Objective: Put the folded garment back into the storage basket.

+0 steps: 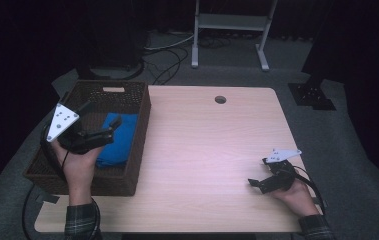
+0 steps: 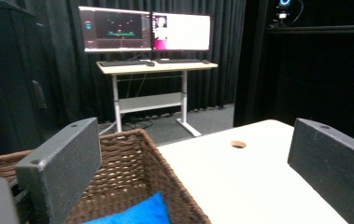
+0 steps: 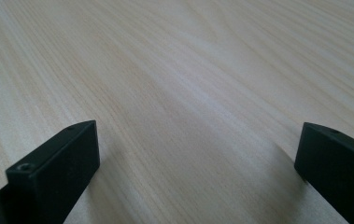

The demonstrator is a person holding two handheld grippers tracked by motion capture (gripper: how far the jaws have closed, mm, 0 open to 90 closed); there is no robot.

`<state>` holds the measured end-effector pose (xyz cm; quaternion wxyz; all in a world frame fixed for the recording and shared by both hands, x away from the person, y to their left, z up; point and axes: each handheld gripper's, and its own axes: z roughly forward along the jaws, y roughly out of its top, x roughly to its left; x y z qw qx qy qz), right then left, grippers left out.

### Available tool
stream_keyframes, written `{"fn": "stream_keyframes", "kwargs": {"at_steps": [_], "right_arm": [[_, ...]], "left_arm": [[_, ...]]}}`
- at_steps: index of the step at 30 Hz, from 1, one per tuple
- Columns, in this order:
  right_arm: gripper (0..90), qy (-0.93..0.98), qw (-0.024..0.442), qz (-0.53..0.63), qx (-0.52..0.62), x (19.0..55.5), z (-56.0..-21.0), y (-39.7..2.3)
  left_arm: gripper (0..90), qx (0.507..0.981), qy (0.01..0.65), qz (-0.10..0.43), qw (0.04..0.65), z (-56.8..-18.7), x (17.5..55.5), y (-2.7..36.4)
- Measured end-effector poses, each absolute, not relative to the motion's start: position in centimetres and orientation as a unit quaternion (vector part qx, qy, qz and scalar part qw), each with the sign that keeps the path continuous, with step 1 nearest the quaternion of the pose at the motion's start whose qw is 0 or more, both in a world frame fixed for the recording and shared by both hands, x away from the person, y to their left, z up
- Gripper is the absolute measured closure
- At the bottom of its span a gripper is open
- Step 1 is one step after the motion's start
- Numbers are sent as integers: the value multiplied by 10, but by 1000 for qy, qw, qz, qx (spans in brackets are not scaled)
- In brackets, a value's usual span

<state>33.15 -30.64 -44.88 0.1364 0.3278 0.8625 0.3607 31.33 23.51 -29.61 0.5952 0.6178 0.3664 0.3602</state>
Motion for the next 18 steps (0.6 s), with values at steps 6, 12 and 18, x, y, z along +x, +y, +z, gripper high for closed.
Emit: {"fn": "stream_keyframes", "kwargs": {"at_steps": [6, 12, 18], "right_arm": [[0, 863, 136, 361, 327, 332, -449, -307], [0, 862, 136, 362, 327, 332, -449, -306], [0, 863, 136, 362, 327, 332, -449, -307]], "left_arm": [[22, 623, 356, 349, 603, -298, 315, 220], [22, 627, 346, 335, 612, -298, 315, 203], [22, 631, 337, 324, 619, -299, 315, 188]]}}
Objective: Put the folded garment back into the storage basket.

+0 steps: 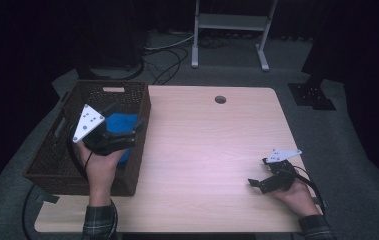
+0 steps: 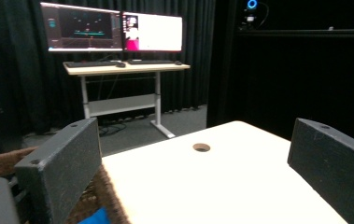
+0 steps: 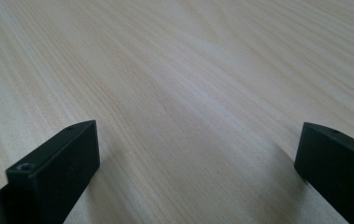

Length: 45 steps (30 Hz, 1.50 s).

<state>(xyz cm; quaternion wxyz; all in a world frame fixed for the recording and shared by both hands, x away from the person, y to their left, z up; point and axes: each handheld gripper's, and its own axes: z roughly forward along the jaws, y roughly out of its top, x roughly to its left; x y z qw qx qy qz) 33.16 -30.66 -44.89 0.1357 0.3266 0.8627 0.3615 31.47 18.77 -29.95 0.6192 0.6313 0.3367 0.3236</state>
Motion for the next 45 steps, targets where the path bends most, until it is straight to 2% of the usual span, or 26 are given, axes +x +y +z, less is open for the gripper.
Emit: {"fn": "stream_keyframes", "kwargs": {"at_steps": [25, 45], "right_arm": [[0, 862, 136, 362, 328, 331, -449, -307], [0, 865, 134, 363, 321, 332, -449, -308]], "left_arm": [[22, 651, 289, 280, 643, -305, 310, 119], [22, 674, 264, 246, 645, -336, 300, 80]]}}
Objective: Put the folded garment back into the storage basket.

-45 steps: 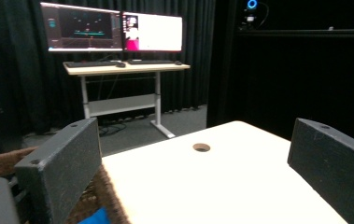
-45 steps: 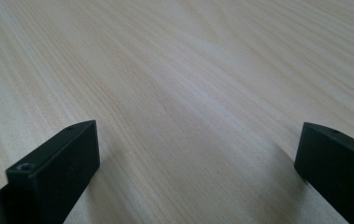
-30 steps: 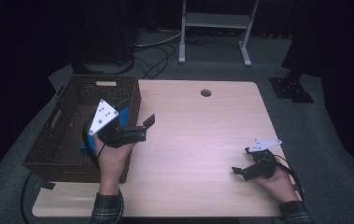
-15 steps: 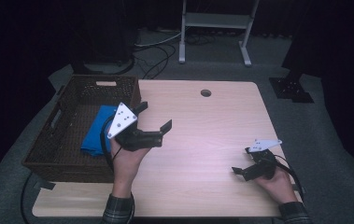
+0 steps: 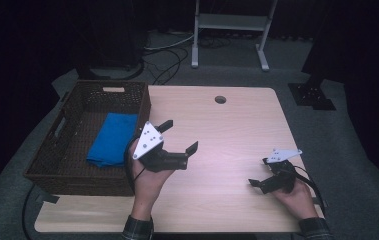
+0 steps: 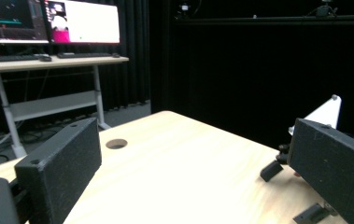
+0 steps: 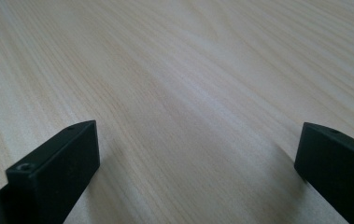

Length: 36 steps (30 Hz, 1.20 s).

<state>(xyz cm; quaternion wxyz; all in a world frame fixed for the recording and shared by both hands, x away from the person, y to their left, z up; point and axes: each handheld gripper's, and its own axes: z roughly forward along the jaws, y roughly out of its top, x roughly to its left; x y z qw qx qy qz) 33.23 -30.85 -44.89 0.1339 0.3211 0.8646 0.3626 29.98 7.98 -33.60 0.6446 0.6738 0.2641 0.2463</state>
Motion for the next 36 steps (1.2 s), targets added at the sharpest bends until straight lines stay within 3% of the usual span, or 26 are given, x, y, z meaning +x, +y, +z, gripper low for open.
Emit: {"fn": "stream_keyframes", "kwargs": {"at_steps": [36], "right_arm": [[0, 865, 134, 362, 322, 332, -449, -309]], "left_arm": [[22, 703, 249, 204, 634, -397, 285, 51]]}}
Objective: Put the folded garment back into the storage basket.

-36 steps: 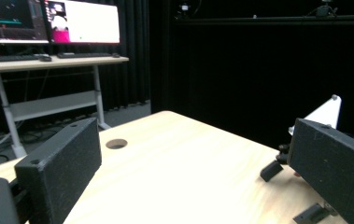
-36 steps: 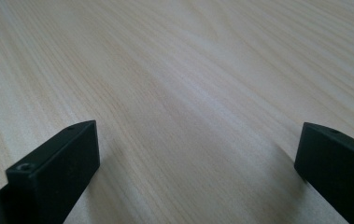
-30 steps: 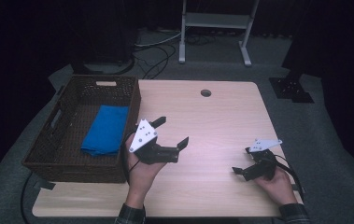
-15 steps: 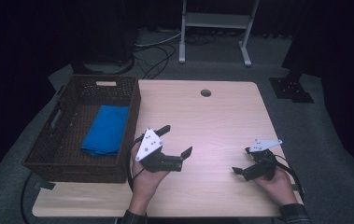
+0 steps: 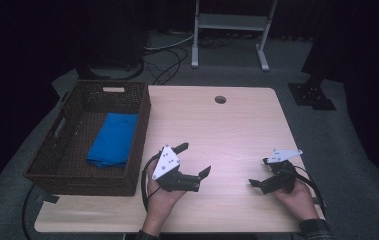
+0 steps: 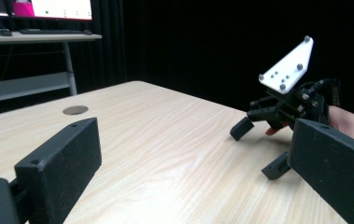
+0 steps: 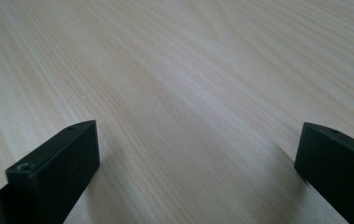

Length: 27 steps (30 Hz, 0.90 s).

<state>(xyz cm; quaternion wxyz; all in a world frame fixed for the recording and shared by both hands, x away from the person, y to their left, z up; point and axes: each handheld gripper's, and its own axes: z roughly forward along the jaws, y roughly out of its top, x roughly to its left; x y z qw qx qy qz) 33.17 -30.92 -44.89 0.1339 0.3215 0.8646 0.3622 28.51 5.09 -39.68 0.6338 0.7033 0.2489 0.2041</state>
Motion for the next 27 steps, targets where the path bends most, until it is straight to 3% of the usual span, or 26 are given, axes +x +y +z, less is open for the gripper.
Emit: {"fn": "stream_keyframes", "kwargs": {"at_steps": [27], "right_arm": [[0, 864, 134, 362, 322, 332, -449, -309]], "left_arm": [[22, 715, 277, 191, 613, -434, 275, 47]]}}
